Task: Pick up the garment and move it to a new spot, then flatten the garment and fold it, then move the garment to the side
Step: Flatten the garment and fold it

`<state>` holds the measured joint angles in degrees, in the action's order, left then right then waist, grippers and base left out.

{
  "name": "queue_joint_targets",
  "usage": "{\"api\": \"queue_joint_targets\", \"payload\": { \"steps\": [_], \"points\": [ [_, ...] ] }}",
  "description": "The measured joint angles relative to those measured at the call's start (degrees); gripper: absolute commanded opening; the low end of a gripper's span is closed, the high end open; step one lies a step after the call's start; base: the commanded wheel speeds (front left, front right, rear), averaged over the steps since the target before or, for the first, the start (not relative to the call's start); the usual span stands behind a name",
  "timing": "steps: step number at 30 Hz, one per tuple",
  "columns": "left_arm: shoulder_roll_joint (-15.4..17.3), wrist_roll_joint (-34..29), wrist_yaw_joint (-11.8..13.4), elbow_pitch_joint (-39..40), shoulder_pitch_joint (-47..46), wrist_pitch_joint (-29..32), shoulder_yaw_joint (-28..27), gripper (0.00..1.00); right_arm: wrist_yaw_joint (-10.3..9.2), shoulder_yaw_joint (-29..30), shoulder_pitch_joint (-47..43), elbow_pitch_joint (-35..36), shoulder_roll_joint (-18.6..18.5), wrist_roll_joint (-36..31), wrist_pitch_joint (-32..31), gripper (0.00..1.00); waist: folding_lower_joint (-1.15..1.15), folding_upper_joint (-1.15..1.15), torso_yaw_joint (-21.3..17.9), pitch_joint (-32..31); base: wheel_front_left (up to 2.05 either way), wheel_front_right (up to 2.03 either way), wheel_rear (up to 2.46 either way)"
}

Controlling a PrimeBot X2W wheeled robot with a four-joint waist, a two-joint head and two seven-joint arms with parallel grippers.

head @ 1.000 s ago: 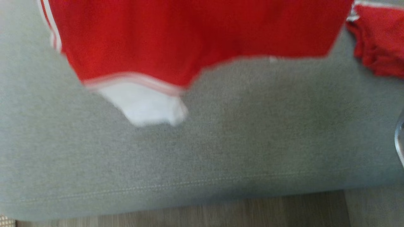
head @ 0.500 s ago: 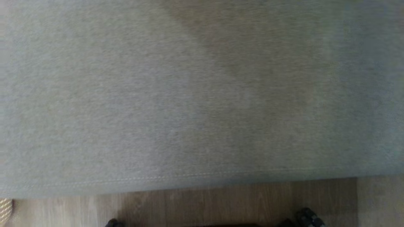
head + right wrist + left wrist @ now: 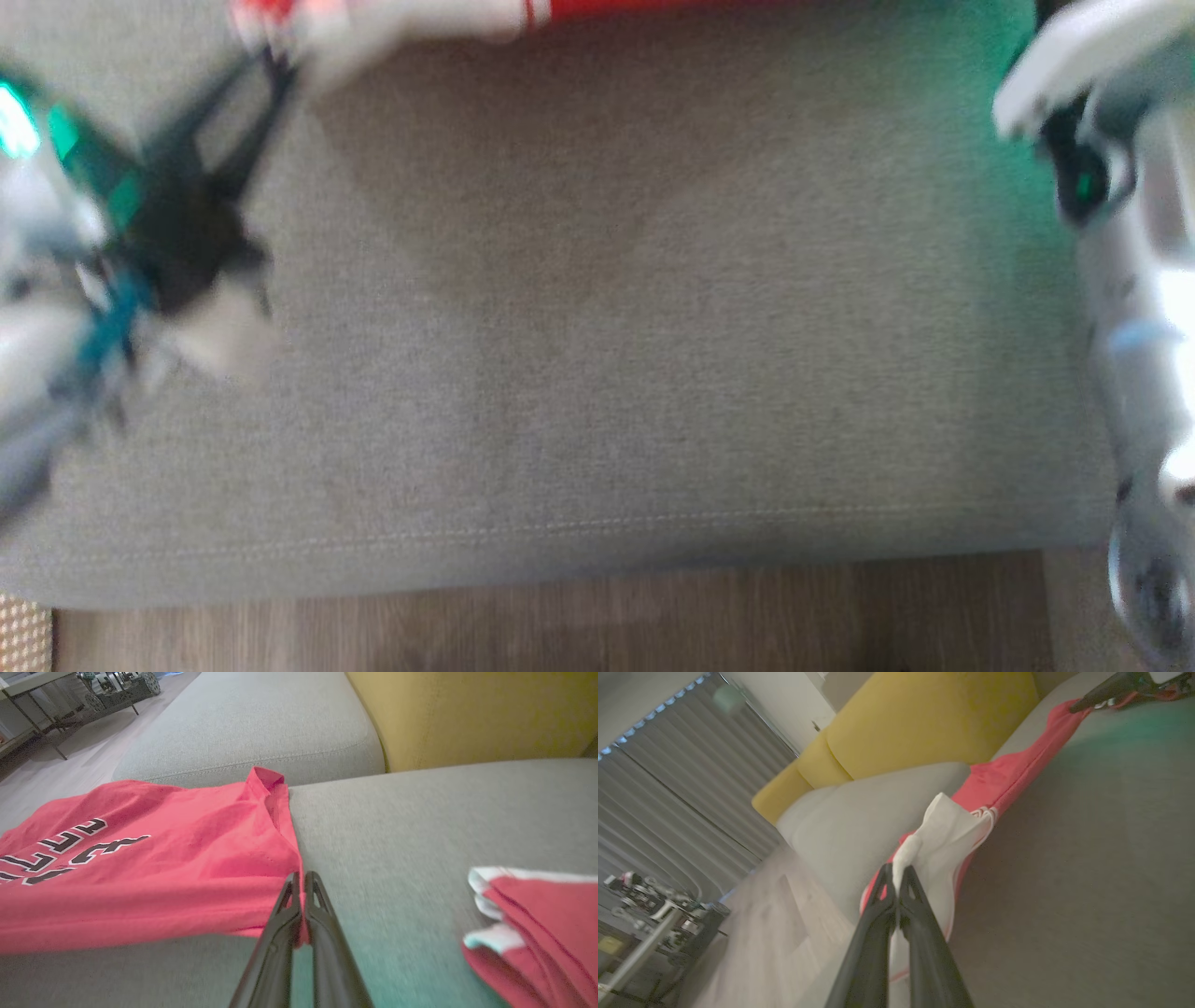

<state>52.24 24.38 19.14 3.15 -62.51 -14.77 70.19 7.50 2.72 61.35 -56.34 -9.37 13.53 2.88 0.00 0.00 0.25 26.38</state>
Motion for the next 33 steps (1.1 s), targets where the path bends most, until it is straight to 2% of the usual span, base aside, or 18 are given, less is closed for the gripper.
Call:
{"api": "queue_joint_targets", "payload": {
  "steps": [4,8,12,13,15,16,20,25,29,33],
  "points": [
    [2.2,5.0,3.3,5.3,12.1,0.0,-0.2,0.00,0.00,-2.3,-10.1,7.4,-1.7,5.4,-4.1,0.00,0.00,0.00,-1.0,-3.3,0.00,0.00,0.00],
    [2.4,7.3,6.7,8.9,21.9,0.1,-1.1,0.00,0.01,-2.2,-21.2,17.1,-3.4,9.0,-8.0,0.00,0.00,0.00,-1.8,-6.4,0.00,0.00,0.00],
    [2.1,8.0,8.6,11.4,30.0,0.1,-2.6,0.00,0.01,0.8,-33.5,29.1,-3.7,10.3,-12.1,0.00,0.00,0.00,-1.7,-9.3,0.00,0.00,0.00],
    [1.7,8.1,8.8,12.3,33.4,0.1,-2.7,0.00,0.01,3.6,-39.9,35.4,-3.6,10.7,-14.1,0.00,0.00,0.00,-1.4,-10.4,0.00,0.00,0.00],
    [1.4,8.3,8.8,13.5,36.4,0.1,-2.9,0.00,0.01,6.5,-46.4,42.0,-3.0,10.6,-16.5,0.00,0.00,0.00,-0.9,-11.1,0.00,0.00,0.00],
    [1.4,8.3,8.8,13.5,36.4,0.1,-2.9,0.00,0.01,6.5,-46.4,42.0,-3.0,10.6,-16.5,0.00,0.00,0.00,-0.9,-11.1,0.00,0.00,0.00],
    [1.5,8.5,8.8,15.3,40.7,0.1,-4.4,0.00,0.01,10.7,-56.8,54.4,1.2,9.9,-21.1,0.00,0.00,0.00,-0.3,-11.7,0.00,0.00,0.00],
    [2.2,8.5,8.6,16.8,41.5,0.1,-7.0,0.00,0.01,12.9,-60.9,65.0,3.7,8.2,-25.0,0.00,0.00,0.00,-0.6,-12.6,0.00,0.00,0.00],
    [4.8,6.6,5.8,18.4,39.8,0.1,-9.4,0.00,0.01,12.4,-59.7,70.1,3.2,6.9,-27.7,0.00,0.00,0.00,-0.7,-14.1,0.00,0.00,0.00],
    [9.6,3.5,0.5,18.8,30.0,2.1,-13.3,0.00,0.01,11.0,-52.3,73.0,-1.5,5.5,-31.8,0.00,0.00,0.00,-0.8,-16.0,0.00,0.00,0.00]
  ]
}}
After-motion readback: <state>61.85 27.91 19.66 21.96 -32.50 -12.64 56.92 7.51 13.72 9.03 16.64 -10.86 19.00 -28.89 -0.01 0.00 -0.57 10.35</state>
